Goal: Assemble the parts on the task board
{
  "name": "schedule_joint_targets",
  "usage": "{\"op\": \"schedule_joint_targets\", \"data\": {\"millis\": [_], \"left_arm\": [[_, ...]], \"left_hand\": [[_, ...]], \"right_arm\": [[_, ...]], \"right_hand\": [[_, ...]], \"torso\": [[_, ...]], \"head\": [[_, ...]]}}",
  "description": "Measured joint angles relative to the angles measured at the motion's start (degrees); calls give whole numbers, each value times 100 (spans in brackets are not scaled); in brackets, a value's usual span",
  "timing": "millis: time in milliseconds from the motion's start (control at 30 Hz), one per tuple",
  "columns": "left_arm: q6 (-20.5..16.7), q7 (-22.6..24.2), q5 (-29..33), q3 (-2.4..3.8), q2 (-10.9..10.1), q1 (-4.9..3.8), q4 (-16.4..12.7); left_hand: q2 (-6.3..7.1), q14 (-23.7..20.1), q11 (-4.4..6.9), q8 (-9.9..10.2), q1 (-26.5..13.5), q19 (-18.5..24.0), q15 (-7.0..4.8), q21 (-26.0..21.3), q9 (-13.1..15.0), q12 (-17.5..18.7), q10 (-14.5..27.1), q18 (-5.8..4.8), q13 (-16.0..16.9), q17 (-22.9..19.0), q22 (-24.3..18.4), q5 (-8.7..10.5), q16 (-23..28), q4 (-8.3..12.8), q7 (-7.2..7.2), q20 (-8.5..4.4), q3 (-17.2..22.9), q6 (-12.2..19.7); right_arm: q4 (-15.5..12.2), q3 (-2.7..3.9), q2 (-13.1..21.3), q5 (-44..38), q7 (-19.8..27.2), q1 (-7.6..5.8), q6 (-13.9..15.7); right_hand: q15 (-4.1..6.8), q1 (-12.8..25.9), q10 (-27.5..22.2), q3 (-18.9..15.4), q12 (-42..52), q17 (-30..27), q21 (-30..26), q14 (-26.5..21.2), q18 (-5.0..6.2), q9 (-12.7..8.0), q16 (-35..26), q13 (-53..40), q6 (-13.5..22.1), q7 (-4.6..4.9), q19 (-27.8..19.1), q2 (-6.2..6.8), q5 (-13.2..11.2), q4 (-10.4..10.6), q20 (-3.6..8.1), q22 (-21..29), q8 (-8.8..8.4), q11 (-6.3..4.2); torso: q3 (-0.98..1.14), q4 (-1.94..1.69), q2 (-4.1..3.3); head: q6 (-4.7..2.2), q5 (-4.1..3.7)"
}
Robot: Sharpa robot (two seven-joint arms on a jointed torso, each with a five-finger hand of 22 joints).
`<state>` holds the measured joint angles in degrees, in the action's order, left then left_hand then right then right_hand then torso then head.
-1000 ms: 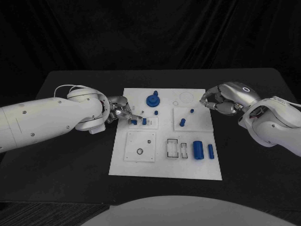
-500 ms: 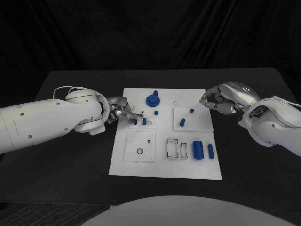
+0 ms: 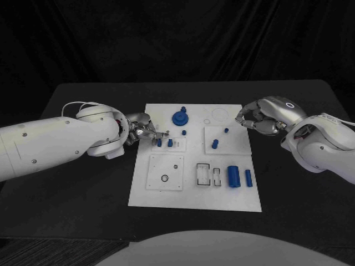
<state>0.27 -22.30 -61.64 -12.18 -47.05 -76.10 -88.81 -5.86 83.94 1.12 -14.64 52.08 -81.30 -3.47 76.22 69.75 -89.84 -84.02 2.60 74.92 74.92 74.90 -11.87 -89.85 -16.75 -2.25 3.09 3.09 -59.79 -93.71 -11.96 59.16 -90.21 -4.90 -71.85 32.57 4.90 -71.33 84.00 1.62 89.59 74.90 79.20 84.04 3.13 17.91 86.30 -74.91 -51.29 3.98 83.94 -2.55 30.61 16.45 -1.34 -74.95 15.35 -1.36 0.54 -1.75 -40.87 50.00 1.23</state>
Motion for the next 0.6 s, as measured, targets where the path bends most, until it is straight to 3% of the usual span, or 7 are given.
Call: {"op": "schedule_joint_targets", "data": {"millis": [300,367,433,600], "left_arm": [[40,-70,0,0,-17,0,16],[42,-81,0,0,-24,0,16],[40,-83,0,0,-32,0,12],[-26,-58,0,0,-61,-1,-38]], "left_hand": [[-80,0,0,-84,104,-20,0,0,78,0,0,0,0,0,4,-325,0,0,0,-20,0,0],[-43,0,0,-149,327,-20,0,0,145,0,0,-1,0,0,4,-597,0,3,22,-20,3,23],[0,0,41,-155,493,-20,0,0,184,0,-2,-1,0,0,4,-740,0,38,52,-20,38,52],[23,0,41,-155,523,-20,0,0,196,0,-2,0,0,0,4,-781,0,23,48,-20,57,56]], "right_arm": [[1,1,-2,0,0,0,1],[1,2,-1,0,0,0,1],[1,2,2,0,0,0,1],[-11,2,23,0,0,0,1]], "right_hand": [[0,0,0,6,0,0,0,0,0,0,0,0,0,0,0,0,0,6,0,1,0,0],[0,0,0,6,0,0,0,0,0,0,0,0,0,0,0,0,-1,6,0,1,0,0],[0,0,0,6,0,0,0,0,0,0,0,0,0,0,0,0,-1,6,0,1,0,0],[0,0,0,6,0,0,0,0,0,0,0,0,0,0,0,0,-1,6,0,1,0,0]], "torso": [[-1,5,4],[-3,5,5],[-3,5,5],[-3,4,5]], "head": [[0,12],[0,13],[0,18],[0,36]]}}
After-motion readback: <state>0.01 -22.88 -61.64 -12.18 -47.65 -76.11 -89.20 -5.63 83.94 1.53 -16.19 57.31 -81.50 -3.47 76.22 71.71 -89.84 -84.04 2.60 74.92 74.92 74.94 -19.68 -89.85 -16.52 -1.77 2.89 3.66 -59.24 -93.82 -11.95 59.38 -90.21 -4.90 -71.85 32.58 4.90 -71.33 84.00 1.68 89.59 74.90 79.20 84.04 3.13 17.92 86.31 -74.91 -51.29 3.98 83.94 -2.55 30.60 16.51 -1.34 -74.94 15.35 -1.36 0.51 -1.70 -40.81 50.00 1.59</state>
